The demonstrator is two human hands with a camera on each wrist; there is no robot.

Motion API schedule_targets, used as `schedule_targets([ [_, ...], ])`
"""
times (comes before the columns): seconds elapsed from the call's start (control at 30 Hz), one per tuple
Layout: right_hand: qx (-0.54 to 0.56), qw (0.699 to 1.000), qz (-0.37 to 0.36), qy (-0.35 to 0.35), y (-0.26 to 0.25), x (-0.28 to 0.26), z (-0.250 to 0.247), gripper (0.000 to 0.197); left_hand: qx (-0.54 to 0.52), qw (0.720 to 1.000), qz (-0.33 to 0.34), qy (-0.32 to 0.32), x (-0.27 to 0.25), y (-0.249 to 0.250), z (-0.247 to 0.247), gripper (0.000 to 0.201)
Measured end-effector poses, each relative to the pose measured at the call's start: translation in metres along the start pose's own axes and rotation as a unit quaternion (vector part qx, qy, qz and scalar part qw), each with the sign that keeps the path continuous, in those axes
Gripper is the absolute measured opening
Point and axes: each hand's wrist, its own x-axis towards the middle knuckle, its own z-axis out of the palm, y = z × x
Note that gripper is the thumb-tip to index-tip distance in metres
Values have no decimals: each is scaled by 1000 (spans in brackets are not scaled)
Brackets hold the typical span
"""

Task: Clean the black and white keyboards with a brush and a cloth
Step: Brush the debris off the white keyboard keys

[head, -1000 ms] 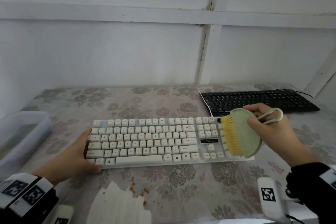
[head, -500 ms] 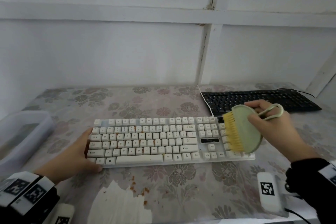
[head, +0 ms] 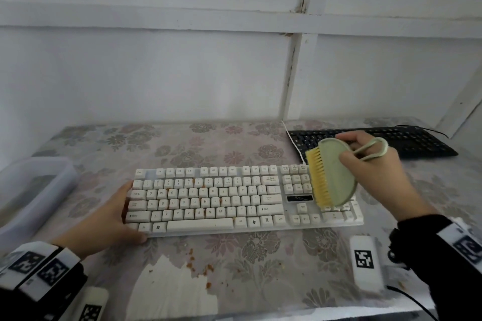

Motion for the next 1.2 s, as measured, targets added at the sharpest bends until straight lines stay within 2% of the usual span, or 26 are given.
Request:
schedule_targets([
  [0.13,-14,1000,8,-15,9,1,12,25,-6,1000,14,-7,1,-1,0,98],
  [0.23,-51,997,9,-51,18,-13,10,21,-9,1000,17,-6,2,-2,0,98],
  [0.37,-54,994,21,-96,17,-24,-6,17,-10,999,27,-14,4,-7,-2,111],
  [0.5,7,1000,10,-5,11,-11,-12,20,-6,1000,30,-3,4,-6,0,99],
  [0.57,10,1000,4,18,9,-4,-4,23,-1,1000,30,7,5,-6,2,95],
  [0.7,-32,999,3,-27,13,-8,9,23,-8,1000,23,0,6,-9,0,96],
  [0.83,-99,987,3,-123,10,-21,0,17,-15,1000,19,-8,5,-9,-1,111],
  [0.87,-85,989,2,-119,8,-20,-4,17,-14,1000,22,-7,5,-9,-1,114],
  [0.97,-19,999,-2,-35,3,-11,-7,18,-14,1000,24,-5,5,-10,-2,116],
  [1.03,5,1000,-4,-2,2,-7,0,20,-12,1000,23,-5,5,-10,-2,117],
  [1.2,-26,999,-3,-22,15,-28,13,20,-8,1000,19,-4,4,-7,0,110],
])
